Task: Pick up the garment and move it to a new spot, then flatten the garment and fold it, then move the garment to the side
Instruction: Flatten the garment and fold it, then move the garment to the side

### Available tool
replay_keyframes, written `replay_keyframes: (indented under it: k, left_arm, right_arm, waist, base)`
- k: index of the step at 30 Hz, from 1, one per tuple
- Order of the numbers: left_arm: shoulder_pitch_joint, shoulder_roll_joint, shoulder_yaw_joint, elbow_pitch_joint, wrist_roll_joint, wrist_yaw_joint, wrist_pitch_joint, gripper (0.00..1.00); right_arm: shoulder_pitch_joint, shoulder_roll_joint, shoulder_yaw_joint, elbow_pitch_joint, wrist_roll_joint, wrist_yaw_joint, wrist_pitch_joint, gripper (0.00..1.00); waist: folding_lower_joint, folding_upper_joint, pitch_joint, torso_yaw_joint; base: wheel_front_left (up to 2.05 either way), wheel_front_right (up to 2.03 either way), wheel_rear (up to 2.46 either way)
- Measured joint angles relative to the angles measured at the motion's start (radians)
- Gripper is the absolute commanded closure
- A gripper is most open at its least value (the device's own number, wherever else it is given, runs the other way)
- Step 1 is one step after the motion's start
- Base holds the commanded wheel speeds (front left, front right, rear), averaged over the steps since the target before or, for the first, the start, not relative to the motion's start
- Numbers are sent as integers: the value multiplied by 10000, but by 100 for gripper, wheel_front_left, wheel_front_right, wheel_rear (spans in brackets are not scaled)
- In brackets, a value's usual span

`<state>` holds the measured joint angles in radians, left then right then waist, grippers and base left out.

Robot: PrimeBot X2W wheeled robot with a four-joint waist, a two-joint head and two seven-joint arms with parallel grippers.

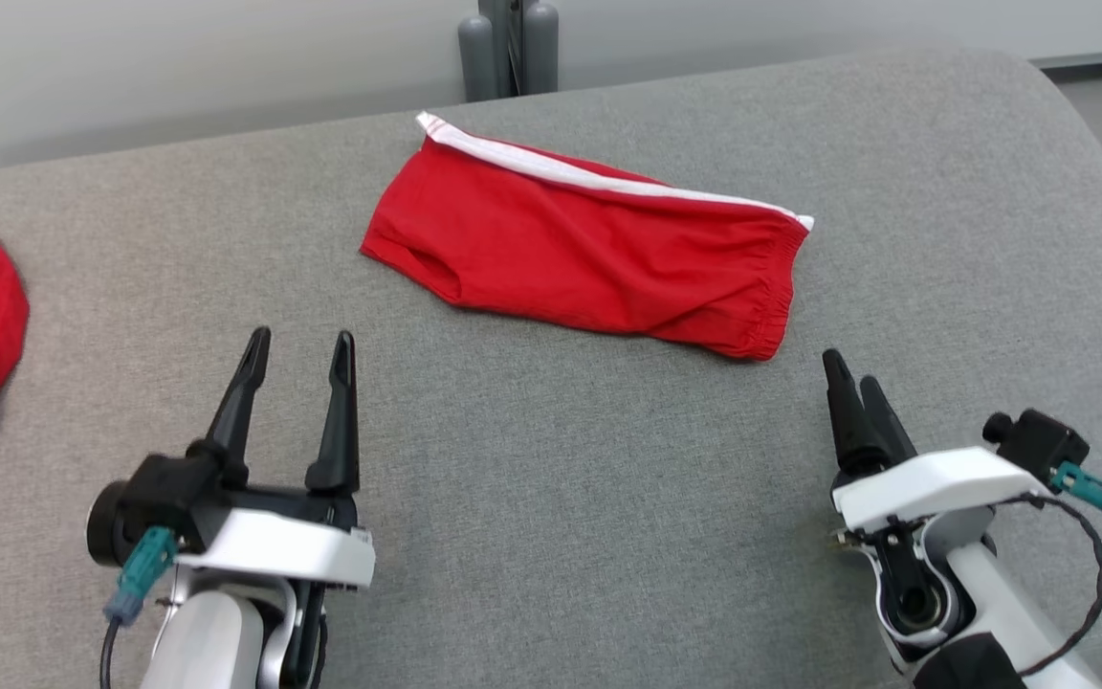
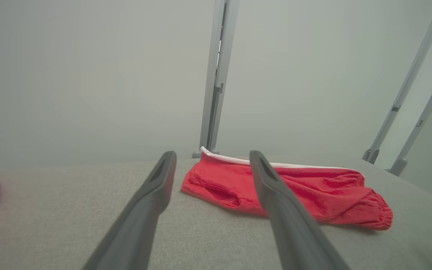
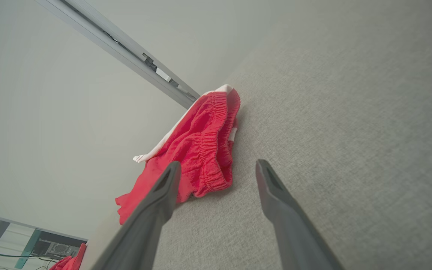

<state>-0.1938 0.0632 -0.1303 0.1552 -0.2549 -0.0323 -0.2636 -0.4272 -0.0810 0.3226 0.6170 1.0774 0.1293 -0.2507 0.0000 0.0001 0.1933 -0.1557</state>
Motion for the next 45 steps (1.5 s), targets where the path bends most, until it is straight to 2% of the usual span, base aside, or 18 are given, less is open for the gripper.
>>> replay_keyframes:
  k: [6, 9, 22, 27, 45]
  left_arm:
    - [709, -127, 290, -677, 104, -219, -4, 0]
    - [1025, -127, 431, -924, -192, -236, -8, 0]
    - [1105, -140, 105, -976, -341, -192, -8, 0]
    - [959, -144, -61, -922, -282, -207, -6, 0]
    - [216, -138, -460, -895, -194, -251, -8, 0]
  right_arm:
    - [531, 23, -148, -192, -146, 0, 61, 0]
    - [664, 44, -238, -295, -234, 0, 144, 0]
    - [877, 136, -802, -616, -683, 0, 527, 0]
    - [459, 196, -1068, -602, -558, 0, 1120, 0]
    - [-2689, 226, -2347, 2462, -830, 0, 2700, 0]
  waist:
    - [0, 0, -302, 110]
    - [1, 0, -348, 98]
    - [0, 0, -294, 244]
    - [0, 0, -29, 371]
    - [0, 0, 1321, 1418]
  base:
    - [0, 0, 0]
    - [0, 0, 0]
    - [0, 0, 0]
    - [0, 0, 0]
    - [0, 0, 0]
